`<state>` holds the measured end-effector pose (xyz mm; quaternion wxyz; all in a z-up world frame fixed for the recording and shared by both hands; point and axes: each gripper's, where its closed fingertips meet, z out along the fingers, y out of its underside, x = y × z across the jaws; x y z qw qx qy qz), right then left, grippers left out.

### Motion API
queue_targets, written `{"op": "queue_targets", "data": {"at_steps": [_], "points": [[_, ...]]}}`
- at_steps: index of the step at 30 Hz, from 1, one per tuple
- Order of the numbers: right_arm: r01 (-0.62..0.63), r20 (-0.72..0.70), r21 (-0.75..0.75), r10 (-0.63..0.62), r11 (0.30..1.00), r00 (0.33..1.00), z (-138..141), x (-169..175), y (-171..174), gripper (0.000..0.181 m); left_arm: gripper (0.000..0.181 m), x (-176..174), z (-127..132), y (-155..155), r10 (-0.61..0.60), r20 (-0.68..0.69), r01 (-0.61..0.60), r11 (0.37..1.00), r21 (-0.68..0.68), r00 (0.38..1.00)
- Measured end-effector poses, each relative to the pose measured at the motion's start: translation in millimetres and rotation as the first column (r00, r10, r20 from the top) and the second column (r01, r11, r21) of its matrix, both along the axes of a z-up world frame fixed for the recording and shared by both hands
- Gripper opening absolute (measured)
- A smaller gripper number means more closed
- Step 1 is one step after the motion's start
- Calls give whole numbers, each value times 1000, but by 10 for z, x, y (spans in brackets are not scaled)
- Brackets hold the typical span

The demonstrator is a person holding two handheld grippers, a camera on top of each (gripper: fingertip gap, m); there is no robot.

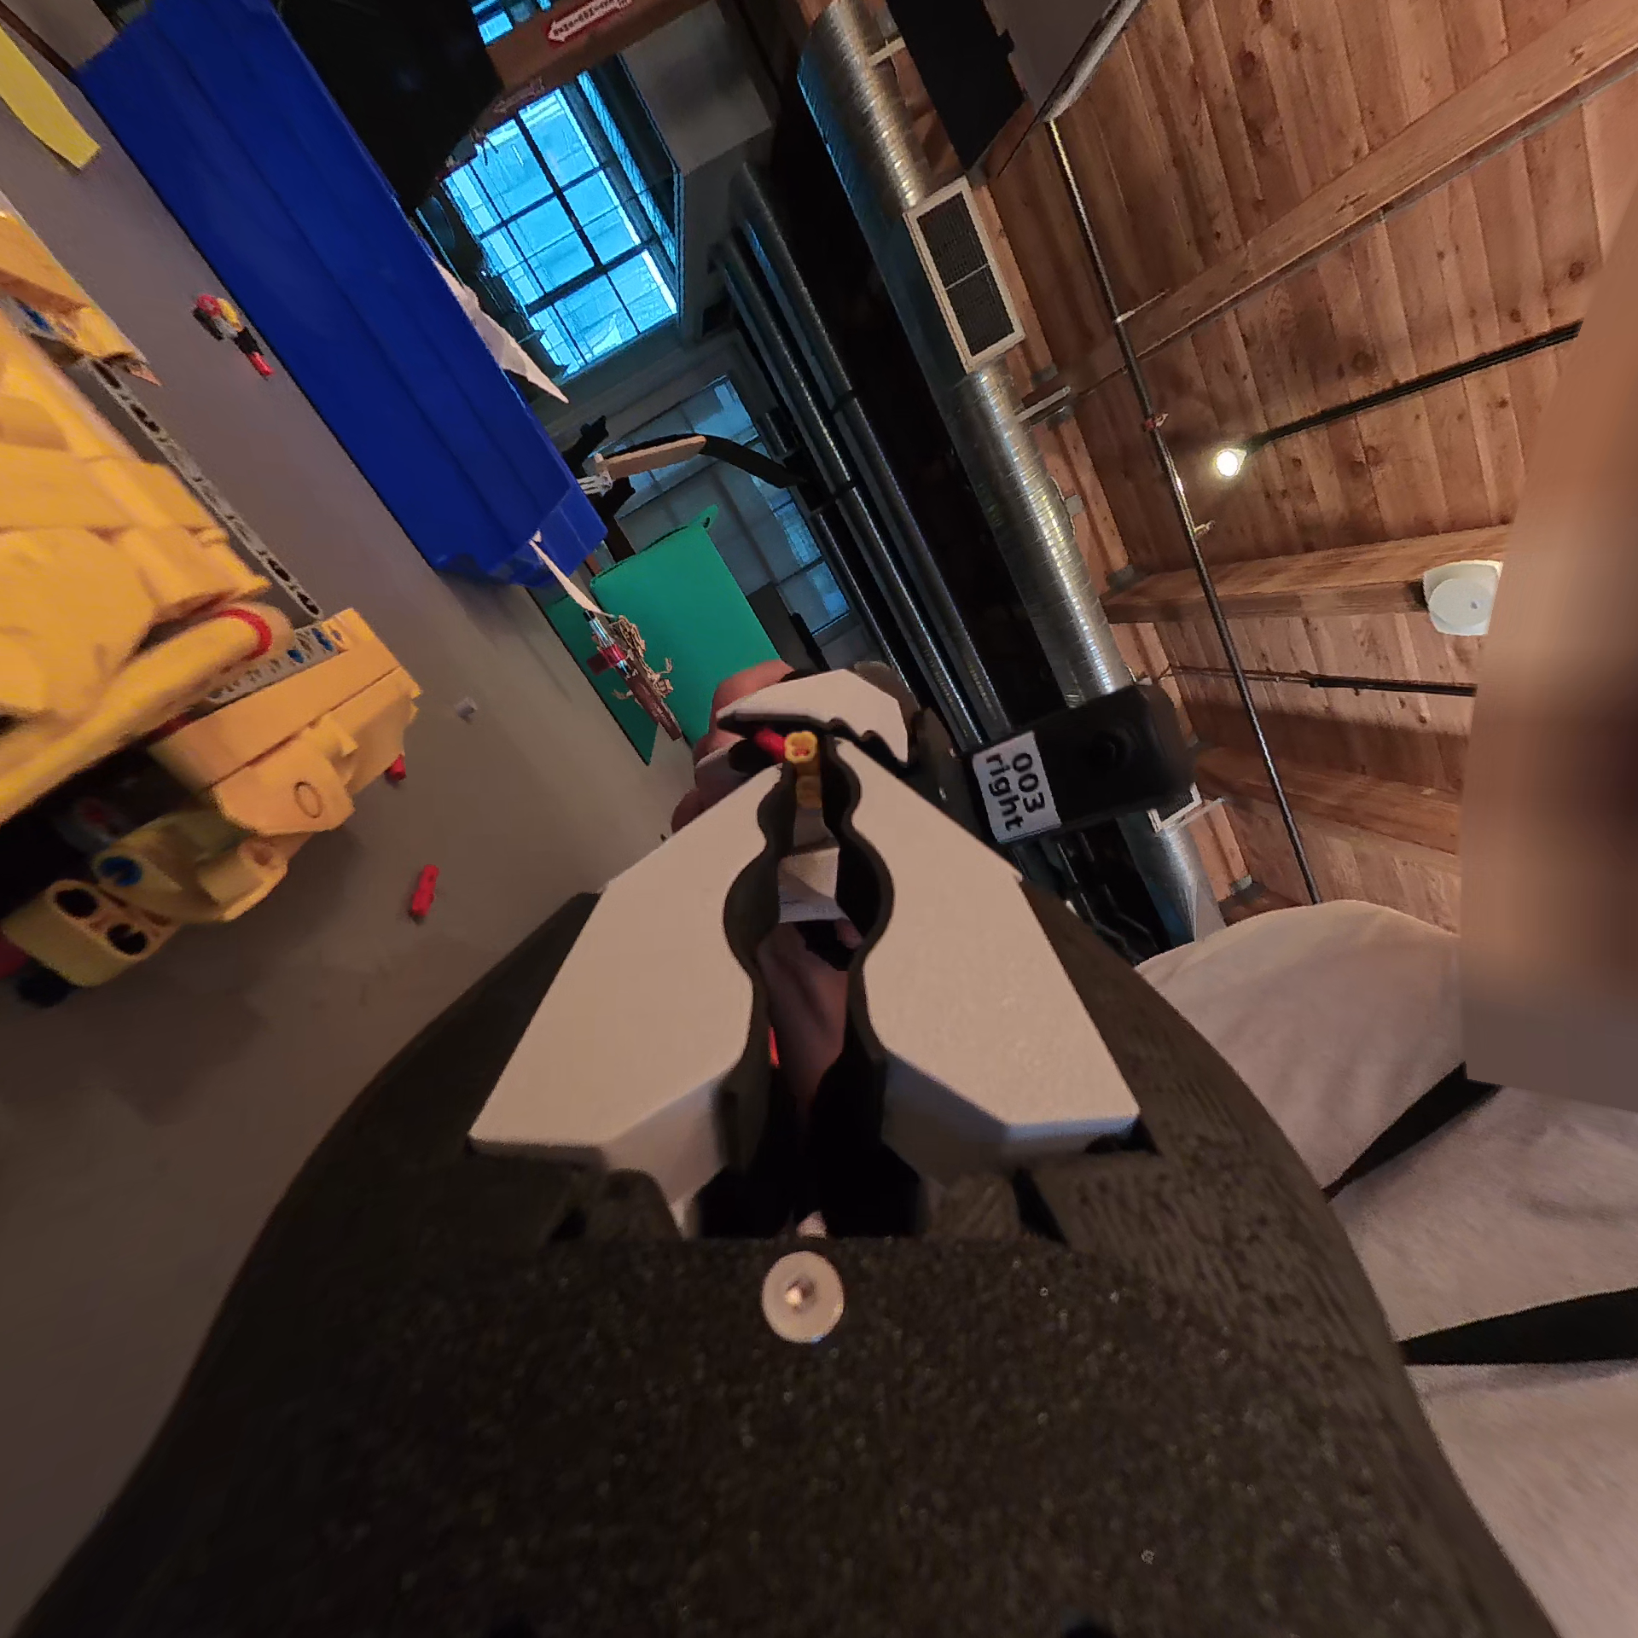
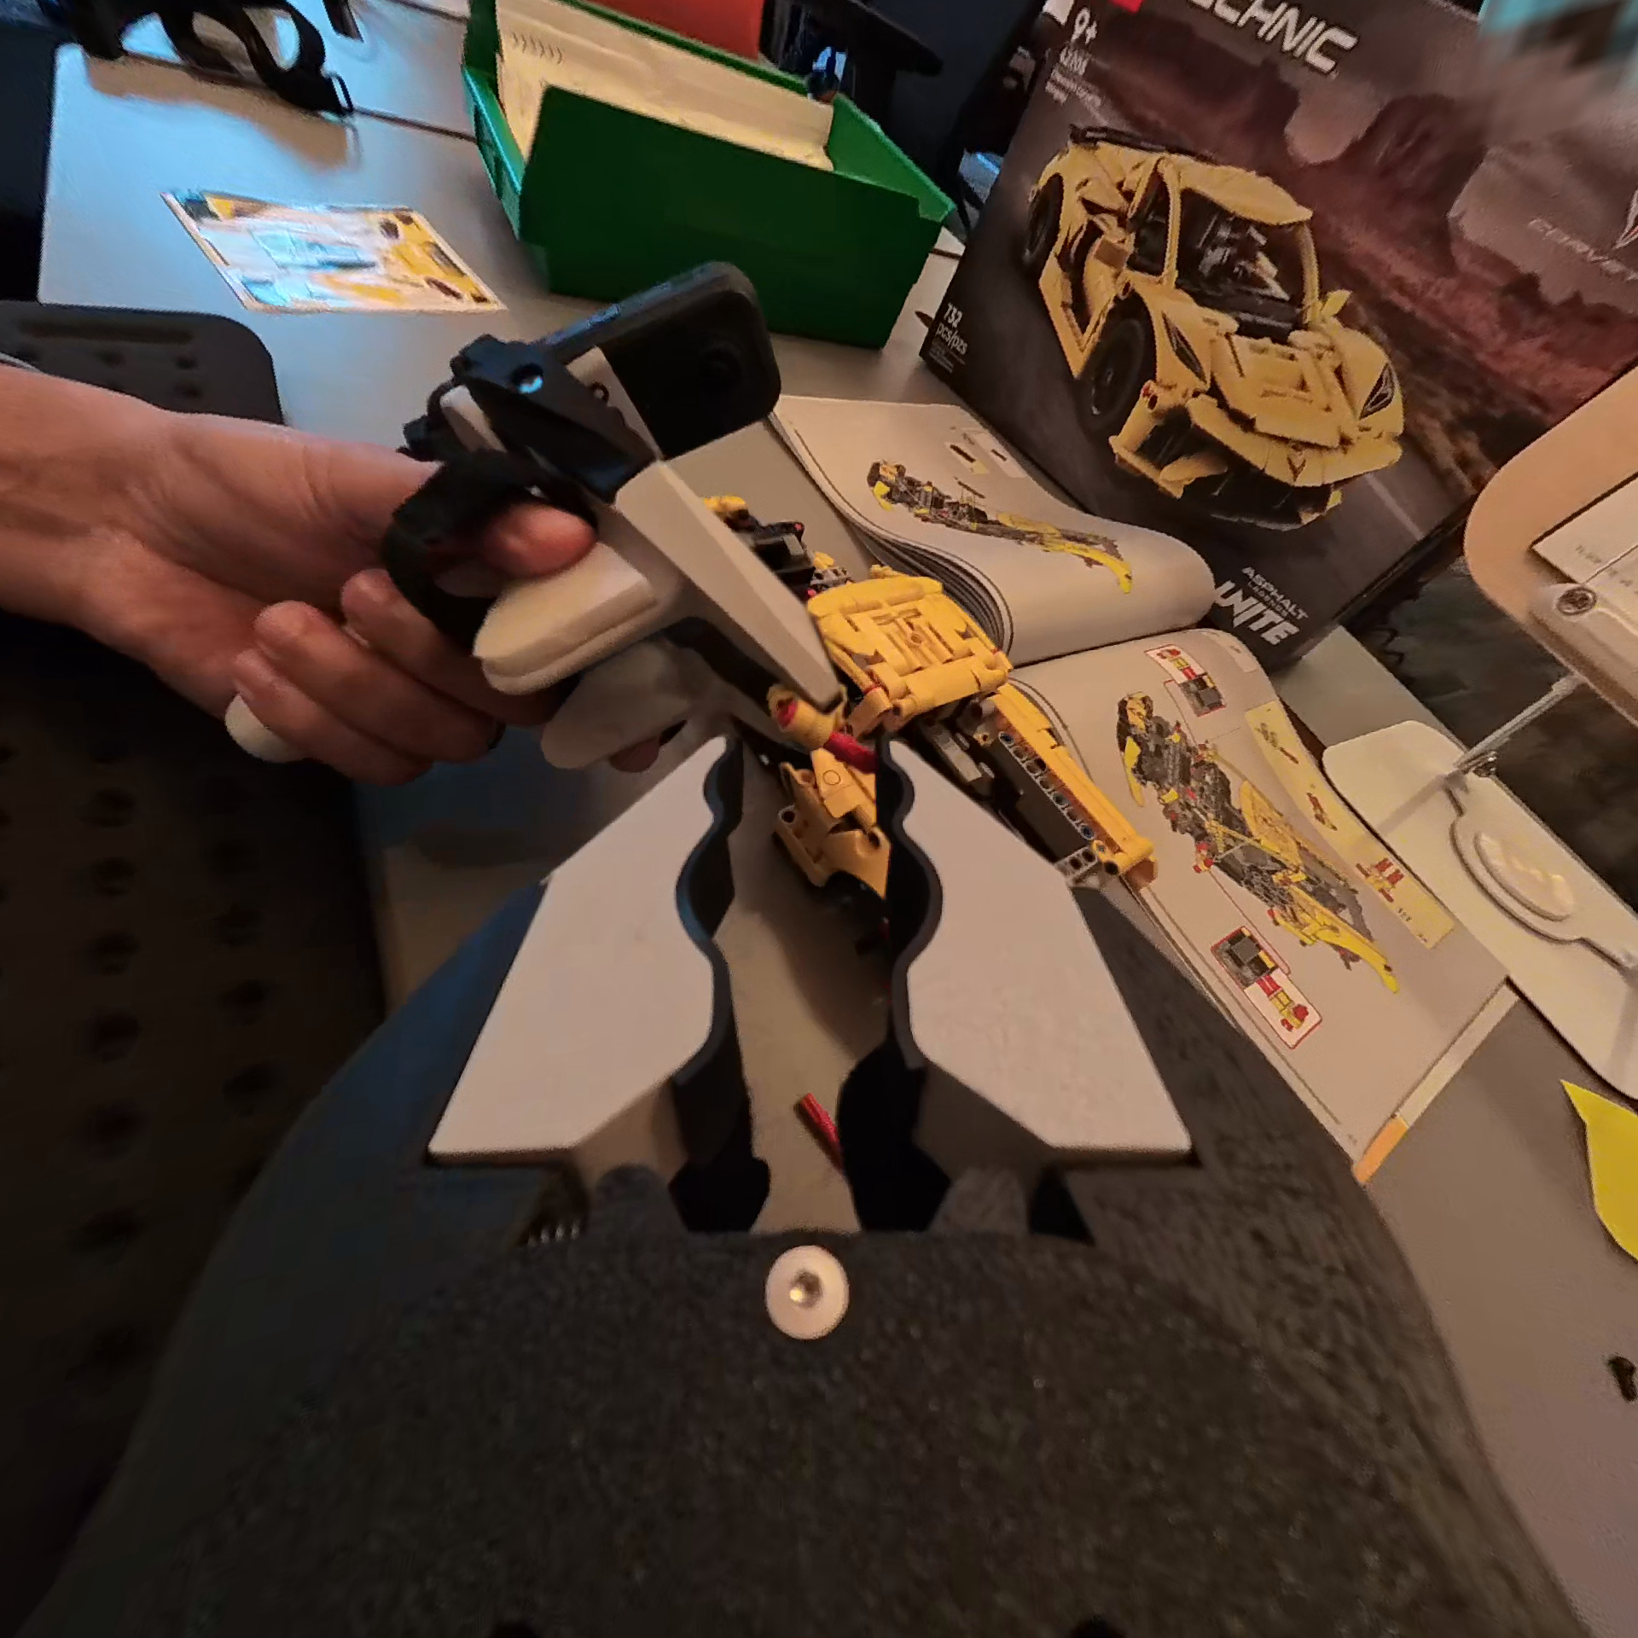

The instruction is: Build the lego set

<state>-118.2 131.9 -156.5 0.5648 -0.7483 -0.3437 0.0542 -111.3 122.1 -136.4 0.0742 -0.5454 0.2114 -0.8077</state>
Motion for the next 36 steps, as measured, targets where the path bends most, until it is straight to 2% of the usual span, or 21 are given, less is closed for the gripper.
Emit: {"op": "queue_targets", "data": {"at_steps": [4, 8, 11, 12, 16, 18, 20, 24, 29, 30, 36], "points": [[29, 33, 55, -31, 998, 999, 96, 27, 25, 25, 5, 18, 8, -21, -3, 2, 3, 1000, 11, 1000], [-45, -30, 41, 46, 998, 998, 166, -116, -21, 24, 5, 48, -55, -7, -9, -27, 9, 1000, -19, 1000], [34, 91, 86, -42, 996, 995, 138, -1, 26, 29, 5, 36, -46, 18, 2, -22, -3, 1000, -19, 1000], [60, 85, 103, -69, 993, 994, 163, 54, 29, 32, 5, 28, -43, 21, 5, -20, -5, 1000, -16, 1000], [50, -12, -104, -52, 993, 999, -12, 33, -15, 56, 5, 23, 1, -19, 3, -1, -3, 1000, 20, 1000], [27, -63, -155, -37, 988, 997, -36, -9, -18, 46, 6, 26, 23, -65, -13, 10, 12, 999, 34, 1000], [19, -119, -122, -33, 992, 992, 67, -10, -14, 27, 6, 18, 43, -87, -18, 20, 17, 999, 49, 1000], [12, 31, -101, -9, 995, 999, 13, 24, -35, 25, 6, 37, -9, -112, -57, -7, 57, 998, 20, 998], [-57, 257, -69, 73, 996, 964, -5, 56, -93, 25, 15, 43, -27, -173, -140, -8, 140, 989, -37, 990], [-77, 273, -77, 95, 994, 957, -14, 50, -108, 25, 8, 49, -39, -187, -143, -18, 143, 989, -26, 990], [-195, 267, -86, 211, 977, 940, -45, 34, -185, 25, 6, 61, -77, -258, -156, -52, 158, 987, 20, 986]]}}
